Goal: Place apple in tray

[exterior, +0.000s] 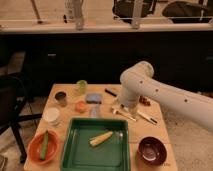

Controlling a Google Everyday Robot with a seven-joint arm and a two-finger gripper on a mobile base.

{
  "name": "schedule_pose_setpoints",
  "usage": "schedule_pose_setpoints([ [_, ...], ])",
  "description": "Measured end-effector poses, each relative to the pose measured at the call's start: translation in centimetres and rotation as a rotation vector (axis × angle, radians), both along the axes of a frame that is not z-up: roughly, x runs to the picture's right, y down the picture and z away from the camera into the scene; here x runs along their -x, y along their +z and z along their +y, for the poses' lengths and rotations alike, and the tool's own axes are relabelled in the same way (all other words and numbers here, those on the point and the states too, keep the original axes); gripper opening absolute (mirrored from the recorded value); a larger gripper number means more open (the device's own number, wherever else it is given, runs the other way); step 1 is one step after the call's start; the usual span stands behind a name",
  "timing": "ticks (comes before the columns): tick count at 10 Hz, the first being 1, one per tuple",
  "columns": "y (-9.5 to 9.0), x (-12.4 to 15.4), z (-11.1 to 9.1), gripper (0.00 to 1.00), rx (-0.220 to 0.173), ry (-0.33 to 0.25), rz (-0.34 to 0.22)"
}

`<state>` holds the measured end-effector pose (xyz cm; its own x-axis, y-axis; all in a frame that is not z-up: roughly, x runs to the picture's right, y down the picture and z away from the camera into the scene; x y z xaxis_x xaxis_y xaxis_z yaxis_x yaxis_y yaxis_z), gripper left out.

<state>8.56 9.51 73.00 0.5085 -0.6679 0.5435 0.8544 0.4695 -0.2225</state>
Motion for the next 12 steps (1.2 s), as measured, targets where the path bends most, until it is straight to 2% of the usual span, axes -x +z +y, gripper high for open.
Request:
schedule_pose_setpoints([
  [1, 1.5, 2.2, -1.2, 0.8, -0.006, -0.048, -0.029],
  [3, 3.2, 4.9, -2.1, 0.8, -0.013, -0.144, -0.064],
  [4, 4.0, 6.4, -2.3, 0.8, -0.033, -0.211, -0.089],
  [6, 4.6, 8.0, -1.9, 0.8, -0.087, -0.3, -0.136],
  [7, 4.9, 9.1, -1.7, 0.8, -0.116, -0.327, -0.181],
  [9, 5.4, 9.9, -1.2, 0.8, -0.132, -0.35, -0.229],
  [12, 5.4, 10.0, -1.2, 0.8, -0.132, -0.35, -0.231],
])
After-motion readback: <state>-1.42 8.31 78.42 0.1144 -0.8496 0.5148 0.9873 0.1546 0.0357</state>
